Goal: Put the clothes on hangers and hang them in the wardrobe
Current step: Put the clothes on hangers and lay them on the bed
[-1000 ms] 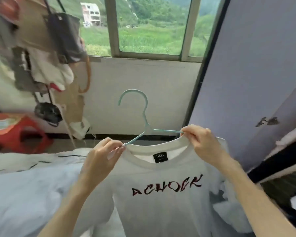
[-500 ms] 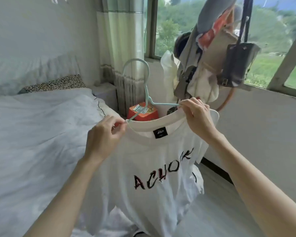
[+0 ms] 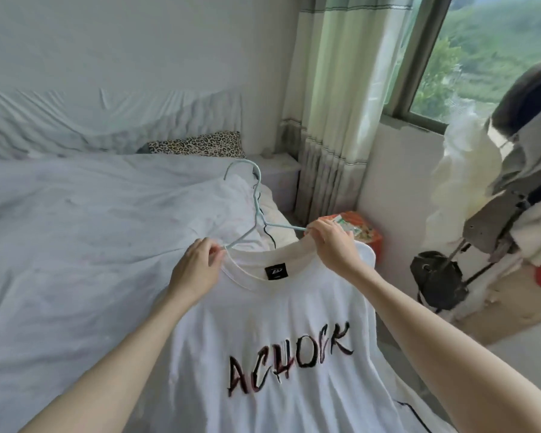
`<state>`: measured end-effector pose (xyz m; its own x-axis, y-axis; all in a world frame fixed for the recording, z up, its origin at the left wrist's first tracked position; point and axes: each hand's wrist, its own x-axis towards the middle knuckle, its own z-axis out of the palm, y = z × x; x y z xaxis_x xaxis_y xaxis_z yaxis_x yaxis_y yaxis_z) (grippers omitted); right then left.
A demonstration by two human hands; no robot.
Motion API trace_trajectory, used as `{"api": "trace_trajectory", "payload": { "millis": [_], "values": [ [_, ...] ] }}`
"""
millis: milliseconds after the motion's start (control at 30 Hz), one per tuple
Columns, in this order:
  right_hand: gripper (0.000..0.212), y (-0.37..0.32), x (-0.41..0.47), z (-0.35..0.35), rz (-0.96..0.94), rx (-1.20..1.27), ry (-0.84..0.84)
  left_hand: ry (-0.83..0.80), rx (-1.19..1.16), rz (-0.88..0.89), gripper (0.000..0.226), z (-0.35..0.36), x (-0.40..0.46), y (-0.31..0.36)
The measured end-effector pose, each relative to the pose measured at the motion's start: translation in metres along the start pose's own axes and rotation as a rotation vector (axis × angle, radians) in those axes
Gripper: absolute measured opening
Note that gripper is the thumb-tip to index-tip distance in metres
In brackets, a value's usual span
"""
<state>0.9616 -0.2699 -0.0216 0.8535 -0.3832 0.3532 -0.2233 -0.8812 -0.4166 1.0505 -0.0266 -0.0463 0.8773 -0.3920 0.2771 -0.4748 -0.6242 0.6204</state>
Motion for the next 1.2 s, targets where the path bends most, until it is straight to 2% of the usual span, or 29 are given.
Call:
{"api": "trace_trajectory", "payload": {
  "millis": [133, 200, 267, 400, 500, 567, 633, 733, 867, 933, 1033, 1133, 1200],
  "values": [
    [0.025, 0.017, 0.072, 0.074, 0.045, 0.023, 0.013, 0.075, 0.117, -0.024, 0.018, 0.038, 0.068, -0.04],
    [0.025, 0.023, 0.091, 0.114, 0.051, 0.025, 0.032, 0.128, 0.184, -0.037, 0.018, 0.057, 0.082, -0.064],
    [0.026, 0.032, 0.098, 0.159, 0.053, 0.039, -0.003, 0.116, 0.265, -0.062, 0.019, 0.081, 0.087, -0.096],
    [0.025, 0.056, 0.094, 0.24, 0.123, 0.101, -0.11, 0.023, 0.373, -0.105, 0.02, 0.129, 0.091, -0.156],
    [0.029, 0.071, 0.079, 0.28, 0.158, 0.113, -0.176, -0.087, 0.402, -0.203, 0.017, 0.16, 0.09, -0.191],
    [0.038, 0.077, 0.054, 0.298, 0.144, 0.122, -0.284, -0.245, 0.398, -0.283, 0.028, 0.176, 0.08, -0.214],
    [0.043, 0.082, 0.021, 0.309, 0.129, 0.106, -0.466, -0.385, 0.393, -0.306, 0.041, 0.185, 0.067, -0.229],
    [0.042, 0.085, -0.011, 0.311, -0.005, -0.031, -0.601, -0.516, 0.537, -0.246, 0.048, 0.185, 0.051, -0.227],
    [0.049, 0.08, -0.008, 0.291, 0.003, -0.077, -0.66, -0.625, 0.626, -0.266, 0.052, 0.168, 0.04, -0.208],
    [0.054, 0.074, -0.007, 0.271, 0.002, -0.093, -0.633, -0.575, 0.564, -0.254, 0.054, 0.157, 0.029, -0.189],
    [0.058, 0.062, -0.024, 0.224, 0.009, -0.081, -0.507, -0.443, 0.335, -0.206, 0.057, 0.141, -0.015, -0.153],
    [0.069, 0.048, -0.063, 0.167, 0.048, -0.044, -0.406, -0.476, 0.23, -0.207, 0.068, 0.121, -0.07, -0.119],
    [0.074, 0.044, -0.093, 0.131, 0.059, -0.073, -0.403, -0.496, 0.224, -0.169, 0.073, 0.108, -0.097, -0.1]
  ]
}}
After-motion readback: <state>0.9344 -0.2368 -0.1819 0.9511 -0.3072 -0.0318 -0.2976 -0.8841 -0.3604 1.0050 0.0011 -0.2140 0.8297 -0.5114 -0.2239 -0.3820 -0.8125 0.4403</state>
